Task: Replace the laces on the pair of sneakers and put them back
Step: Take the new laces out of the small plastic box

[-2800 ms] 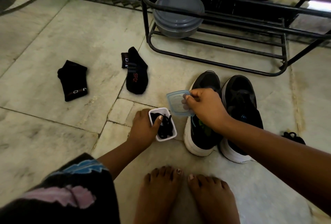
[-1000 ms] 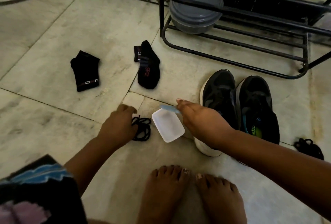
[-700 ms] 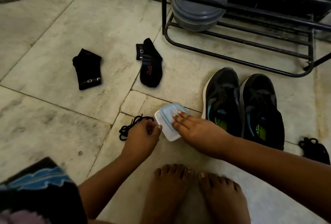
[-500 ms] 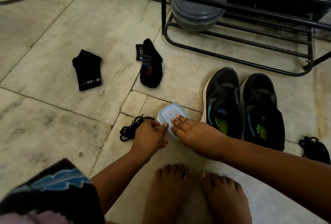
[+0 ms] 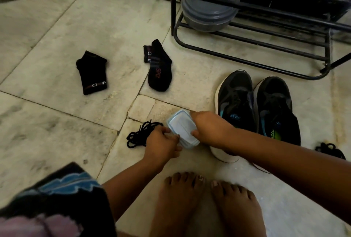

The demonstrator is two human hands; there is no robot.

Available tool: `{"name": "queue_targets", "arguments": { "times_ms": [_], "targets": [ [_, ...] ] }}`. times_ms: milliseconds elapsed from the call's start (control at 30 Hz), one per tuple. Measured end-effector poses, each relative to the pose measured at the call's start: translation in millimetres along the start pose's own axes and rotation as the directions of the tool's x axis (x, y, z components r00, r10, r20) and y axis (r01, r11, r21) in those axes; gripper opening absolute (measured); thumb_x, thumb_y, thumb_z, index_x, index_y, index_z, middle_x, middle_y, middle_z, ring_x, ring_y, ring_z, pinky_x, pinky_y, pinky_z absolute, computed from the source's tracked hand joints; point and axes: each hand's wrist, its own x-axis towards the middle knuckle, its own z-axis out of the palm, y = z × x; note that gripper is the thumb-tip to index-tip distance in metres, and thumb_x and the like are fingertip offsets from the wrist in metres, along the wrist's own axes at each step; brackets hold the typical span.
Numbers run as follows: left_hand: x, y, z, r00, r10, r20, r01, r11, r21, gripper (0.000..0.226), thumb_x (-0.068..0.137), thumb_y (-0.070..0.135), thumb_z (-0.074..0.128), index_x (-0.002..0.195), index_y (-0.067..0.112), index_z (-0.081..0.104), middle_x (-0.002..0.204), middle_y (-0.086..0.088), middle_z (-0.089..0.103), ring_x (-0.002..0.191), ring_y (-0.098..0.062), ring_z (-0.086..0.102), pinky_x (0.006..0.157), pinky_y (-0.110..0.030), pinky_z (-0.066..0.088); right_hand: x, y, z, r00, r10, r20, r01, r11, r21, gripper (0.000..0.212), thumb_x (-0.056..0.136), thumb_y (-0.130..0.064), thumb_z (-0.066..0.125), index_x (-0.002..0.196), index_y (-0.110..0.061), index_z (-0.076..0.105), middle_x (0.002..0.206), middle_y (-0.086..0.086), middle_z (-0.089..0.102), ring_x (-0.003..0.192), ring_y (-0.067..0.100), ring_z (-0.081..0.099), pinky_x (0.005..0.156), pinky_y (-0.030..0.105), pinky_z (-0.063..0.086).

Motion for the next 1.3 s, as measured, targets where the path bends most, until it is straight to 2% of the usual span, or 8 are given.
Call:
{"name": "queue_targets", "arguments": {
  "times_ms": [133,233,300,500,733,867,1100,1300],
  "targets": [
    [4.3,-2.2,-2.4,0.969,0.239,-0.065,-0.222,0.954,0.203,0.033,0.088,0.012,0.063,0.117,0.006,0.051,0.088,0.002,0.057,0.081,-0.013,0.06,0.077,-0.039,0.057,-3.6,-4.5,16.0,0.995,0.049,0.084,-0.051,0.998,0.032,0.074,0.092,-0.025,0.056,0.148,0.0,0.013,0.129,0.021,0.051,0.113,0.031,0.055,0.088,0.037,0.047],
    [5.7,-1.7,-5.7,0.947,0.315,-0.06,-0.283,0.908,0.308,0.036,0.089,0.011,0.06,0.123,0.003,0.05,0.092,0.004,0.054,0.076,-0.004,0.051,0.063,-0.01,0.046,-8.9,-7.4,26.5,0.99,0.081,0.118,-0.098,0.984,0.151,0.085,0.091,-0.025,0.059,0.15,-0.004,0.001,0.127,0.021,0.053,0.109,0.031,0.057,0.087,0.04,0.051],
    [3.3,-1.8,-6.3,0.938,0.345,-0.019,-0.314,0.874,0.371,0.04,0.088,0.01,0.06,0.126,0.005,0.047,0.097,-0.002,0.057,0.073,-0.003,0.05,0.055,-0.005,0.04,-10.7,-8.0,27.7,0.987,0.095,0.129,-0.115,0.98,0.162,0.089,0.091,-0.027,0.06,0.15,-0.004,-0.002,0.128,0.021,0.052,0.11,0.03,0.057,0.088,0.04,0.051],
    [0.1,-2.6,-9.4,0.923,0.368,0.11,-0.372,0.788,0.491,0.072,0.086,0.012,0.064,0.147,0.015,0.025,0.133,-0.008,0.051,0.11,-0.022,0.057,0.085,-0.025,0.043,-4.7,-5.5,7.7,0.99,0.095,0.102,-0.102,0.992,0.073,0.105,0.084,-0.031,0.069,0.15,-0.009,-0.01,0.133,0.019,0.05,0.117,0.029,0.053,0.092,0.038,0.047],
    [-5.0,2.8,-16.1,0.898,0.32,0.302,-0.435,0.553,0.71,0.099,0.074,0.038,0.077,0.149,0.016,0.016,0.136,-0.008,0.041,0.119,-0.021,0.046,0.094,-0.032,0.044,-12.1,-12.9,11.0,0.968,0.111,0.226,-0.112,0.994,-0.011,0.115,0.079,-0.032,0.075,0.148,-0.006,-0.014,0.135,0.02,0.046,0.118,0.031,0.052,0.094,0.039,0.048],
    [-11.7,5.5,-15.8,0.893,0.258,0.369,-0.447,0.407,0.796,0.111,0.07,0.042,0.079,0.149,0.012,0.006,0.14,-0.009,0.033,0.126,-0.024,0.039,0.098,-0.034,0.04,-17.5,-14.9,11.1,0.967,0.122,0.222,-0.121,0.992,-0.017,0.111,0.075,-0.031,0.079,0.148,-0.003,-0.001,0.133,0.018,0.048,0.117,0.03,0.053,0.089,0.038,0.05],
    [-20.4,3.2,-21.7,0.87,0.257,0.42,-0.479,0.248,0.842,0.097,0.066,0.048,0.079,0.139,0.019,0.021,0.135,-0.002,0.039,0.121,-0.02,0.041,0.089,-0.03,0.042,-28.8,-16.7,14.0,0.956,0.085,0.282,-0.06,0.994,-0.096,0.09,0.071,-0.038,0.08,0.137,-0.005,0.027,0.123,0.013,0.053,0.108,0.027,0.057,0.076,0.034,0.049],
    [-21.8,-1.2,-21.4,0.86,0.272,0.432,-0.493,0.227,0.84,0.1,0.067,0.047,0.079,0.14,0.017,0.018,0.132,-0.005,0.042,0.119,-0.021,0.046,0.088,-0.032,0.045,-36.7,-19.9,18.9,0.959,0.089,0.27,-0.031,0.977,-0.213,0.12,0.075,-0.057,0.069,0.149,-0.003,-0.008,0.133,0.015,0.049,0.115,0.028,0.054,0.084,0.038,0.049]
  ]
}}
